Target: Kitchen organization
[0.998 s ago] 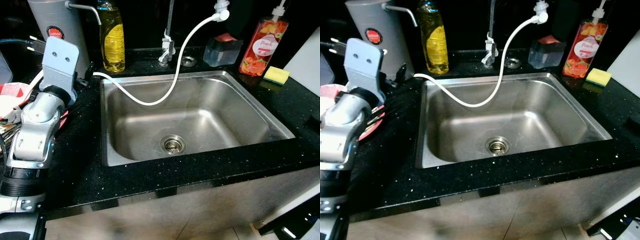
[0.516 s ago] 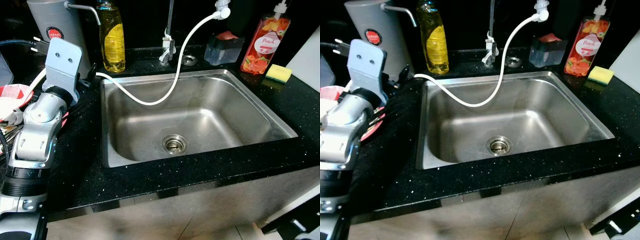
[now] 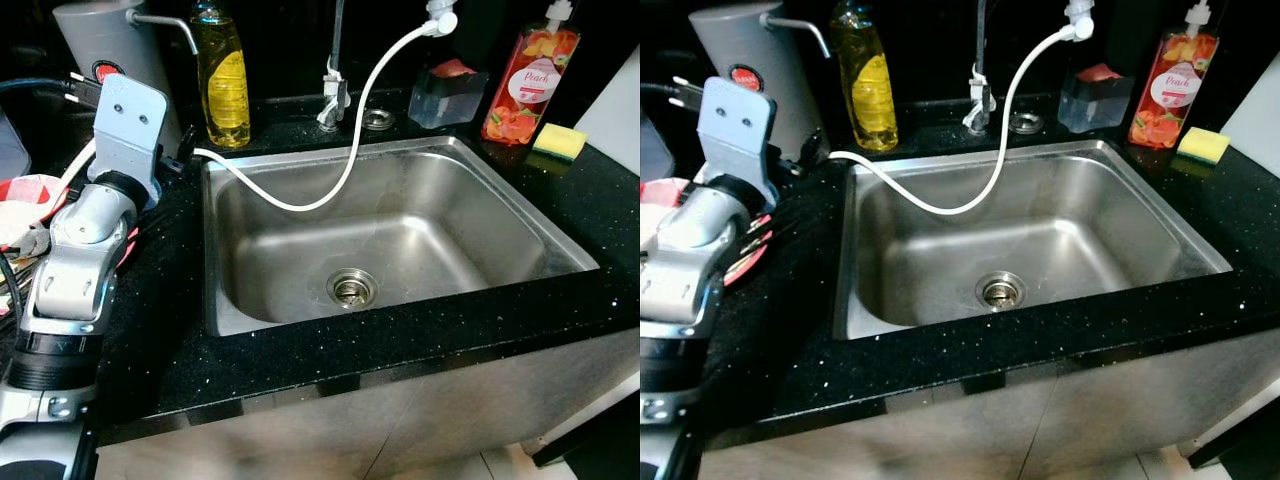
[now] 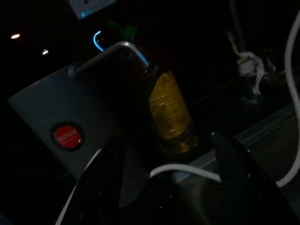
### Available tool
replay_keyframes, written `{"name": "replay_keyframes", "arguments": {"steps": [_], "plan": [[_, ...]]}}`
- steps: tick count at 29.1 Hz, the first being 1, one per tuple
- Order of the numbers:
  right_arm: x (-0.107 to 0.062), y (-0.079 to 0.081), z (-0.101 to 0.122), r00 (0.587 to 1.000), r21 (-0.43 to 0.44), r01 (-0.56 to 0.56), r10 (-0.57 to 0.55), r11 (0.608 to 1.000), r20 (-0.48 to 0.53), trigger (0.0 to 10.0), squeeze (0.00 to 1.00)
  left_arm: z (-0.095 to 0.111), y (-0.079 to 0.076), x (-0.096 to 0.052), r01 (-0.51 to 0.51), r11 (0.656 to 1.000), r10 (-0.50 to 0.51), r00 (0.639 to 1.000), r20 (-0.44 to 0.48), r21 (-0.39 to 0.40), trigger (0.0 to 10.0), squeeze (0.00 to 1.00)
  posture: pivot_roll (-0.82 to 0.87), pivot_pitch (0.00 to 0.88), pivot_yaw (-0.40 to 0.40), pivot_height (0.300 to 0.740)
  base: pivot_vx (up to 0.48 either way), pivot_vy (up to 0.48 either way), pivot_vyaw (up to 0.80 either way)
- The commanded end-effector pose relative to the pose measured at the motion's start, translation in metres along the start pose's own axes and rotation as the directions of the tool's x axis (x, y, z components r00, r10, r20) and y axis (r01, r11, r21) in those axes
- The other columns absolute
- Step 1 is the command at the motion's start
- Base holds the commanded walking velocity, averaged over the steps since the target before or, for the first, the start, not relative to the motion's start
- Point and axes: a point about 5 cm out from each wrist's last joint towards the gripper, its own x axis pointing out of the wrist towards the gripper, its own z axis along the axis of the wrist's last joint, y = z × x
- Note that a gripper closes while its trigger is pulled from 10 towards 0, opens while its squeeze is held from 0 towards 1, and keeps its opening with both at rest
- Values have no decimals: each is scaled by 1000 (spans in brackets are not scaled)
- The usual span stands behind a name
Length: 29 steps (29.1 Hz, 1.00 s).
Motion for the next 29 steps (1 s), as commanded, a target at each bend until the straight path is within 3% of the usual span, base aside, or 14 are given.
{"name": "replay_keyframes", "arguments": {"steps": [1,3,4,6,8,10,11,13,15,16,18,21,22,29], "plan": [[9,7,38,992,22,-13,10,1000,128,10000,0,-4,-5,2,13,1000,-13,1000,-25,-11,10000,0,-16,0,22,740,0,0,0],[13,11,58,982,31,-29,23,999,186,10000,0,-4,-4,2,10,1000,-10,1000,-30,-15,10000,0,-15,0,21,740,0,0,0],[14,36,107,942,12,-131,120,991,314,10000,0,-7,-3,2,-3,999,1,998,-58,-39,10000,0,-21,0,22,740,0,0,0],[9,62,136,898,-5,-252,235,968,372,10000,0,-9,-3,3,-15,998,10,997,-76,-60,10000,0,-20,0,21,740,0,0,0],[9,62,136,898,-5,-252,235,968,372,10000,0,-9,-3,3,-15,998,10,997,-76,-60,10000,0,-20,0,21,740,0,0,0],[3,82,146,865,-4,-358,334,934,376,10000,0,-9,-4,4,-17,997,11,997,-80,-80,10000,0,-19,0,19,740,0,0,0],[-12,114,157,774,-35,-530,499,848,389,10000,0,-8,-8,6,-12,984,-3,997,-81,-180,10000,0,-16,0,17,740,0,0,0],[-12,114,157,774,-35,-530,499,848,389,10000,0,-8,-8,6,-12,984,-3,997,-81,-180,10000,0,-16,0,17,740,0,0,0],[-54,167,164,561,-48,-778,727,626,396,10000,0,-7,-16,8,23,929,-59,995,-85,-369,10000,0,-8,0,12,740,0,0,0],[-54,167,164,561,-48,-778,727,626,396,10000,0,-7,-16,8,23,929,-59,995,-85,-369,10000,0,-8,0,12,740,0,0,0],[-103,208,165,351,14,-925,842,379,410,10000,0,-11,-19,8,-5,890,-70,987,-147,-457,10000,0,-5,0,16,740,0,0,0],[-170,252,153,106,116,-991,921,67,374,10000,0,-23,-15,3,-78,925,-34,958,-286,-372,10000,0,0,0,29,740,0,0,0],[-186,262,147,55,137,-991,936,8,348,10000,0,-27,-12,1,-87,945,-19,948,-319,-315,10000,0,0,0,29,740,0,0,0],[-240,302,122,-93,226,-963,970,-145,224,10000,0,-30,8,-9,-63,991,13,924,-383,-118,10000,0,61,0,19,740,0,0,0]]}}
